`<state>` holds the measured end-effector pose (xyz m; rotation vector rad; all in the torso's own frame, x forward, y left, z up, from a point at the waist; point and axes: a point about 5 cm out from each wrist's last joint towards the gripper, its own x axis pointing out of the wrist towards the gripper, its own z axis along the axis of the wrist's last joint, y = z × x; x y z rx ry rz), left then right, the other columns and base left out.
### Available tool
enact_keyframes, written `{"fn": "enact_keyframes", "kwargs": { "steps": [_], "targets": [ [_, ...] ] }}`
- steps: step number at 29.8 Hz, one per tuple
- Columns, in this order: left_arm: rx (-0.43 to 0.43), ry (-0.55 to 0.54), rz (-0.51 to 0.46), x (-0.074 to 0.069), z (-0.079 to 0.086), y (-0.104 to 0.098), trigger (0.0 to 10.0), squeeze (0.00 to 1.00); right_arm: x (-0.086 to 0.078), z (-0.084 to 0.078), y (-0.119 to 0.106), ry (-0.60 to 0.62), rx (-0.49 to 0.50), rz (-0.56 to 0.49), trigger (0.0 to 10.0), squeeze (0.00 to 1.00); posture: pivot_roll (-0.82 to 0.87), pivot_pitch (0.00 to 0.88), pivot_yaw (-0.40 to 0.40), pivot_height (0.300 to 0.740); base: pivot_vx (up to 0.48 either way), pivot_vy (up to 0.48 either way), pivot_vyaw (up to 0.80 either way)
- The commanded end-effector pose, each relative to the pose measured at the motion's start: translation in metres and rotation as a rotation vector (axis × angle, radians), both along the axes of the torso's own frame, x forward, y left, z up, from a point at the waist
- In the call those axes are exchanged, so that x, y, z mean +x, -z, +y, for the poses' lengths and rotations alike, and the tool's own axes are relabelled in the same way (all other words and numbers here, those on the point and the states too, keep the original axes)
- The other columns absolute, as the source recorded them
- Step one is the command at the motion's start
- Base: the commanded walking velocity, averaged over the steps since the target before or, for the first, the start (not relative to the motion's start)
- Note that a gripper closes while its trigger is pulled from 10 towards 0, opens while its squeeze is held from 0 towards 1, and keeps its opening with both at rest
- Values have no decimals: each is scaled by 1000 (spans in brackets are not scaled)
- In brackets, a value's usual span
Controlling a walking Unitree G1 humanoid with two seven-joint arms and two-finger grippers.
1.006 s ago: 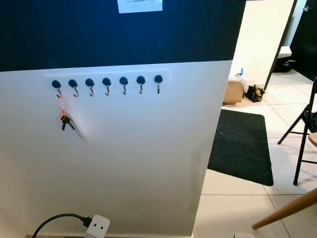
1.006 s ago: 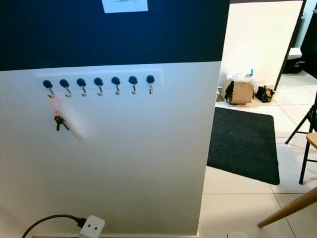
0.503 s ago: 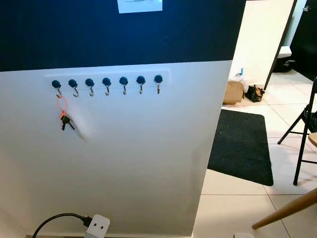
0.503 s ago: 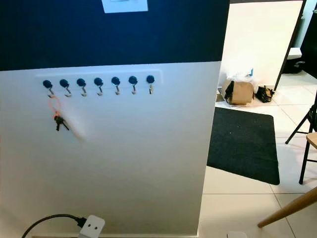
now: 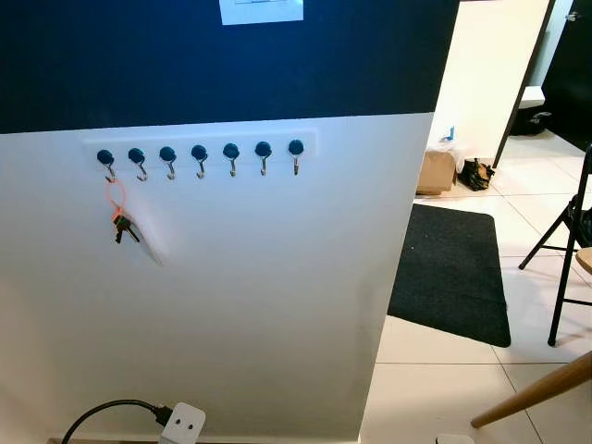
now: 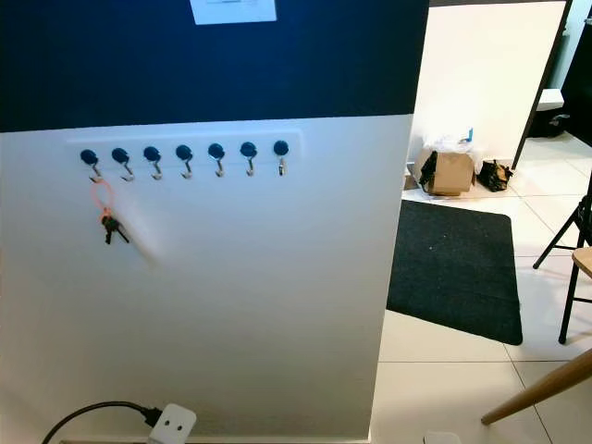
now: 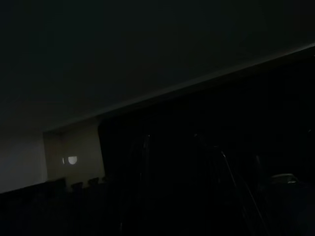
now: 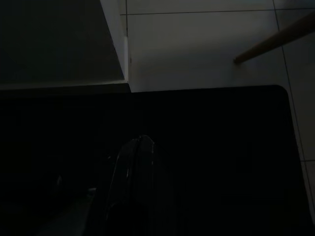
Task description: Hang keys on a hook
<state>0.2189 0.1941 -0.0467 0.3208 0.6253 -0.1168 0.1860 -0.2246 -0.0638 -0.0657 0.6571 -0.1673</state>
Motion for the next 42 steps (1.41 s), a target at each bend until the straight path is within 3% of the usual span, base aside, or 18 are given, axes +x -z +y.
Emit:
{"fn": "enact_keyframes", "kwargs": {
  "steps": [1, 32, 42],
  "targets": [
    [6, 5, 5, -2, -1, 2, 10000, 0, -4, 1, 3, 7, 11, 17, 10000, 0, 20, 93, 86, 740, 0, 0, 0],
    [-2, 14, 13, -2, -5, 3, 10000, 0, -4, 1, 3, 6, 15, 17, 10000, 0, 16, 105, 83, 740, 0, 0, 0],
    [-2, 28, 8, -1, -6, 3, 10000, 0, -6, 1, 4, 10, 19, 20, 10000, 0, 17, 107, 85, 740, 0, -480, -800]
  ]
}}
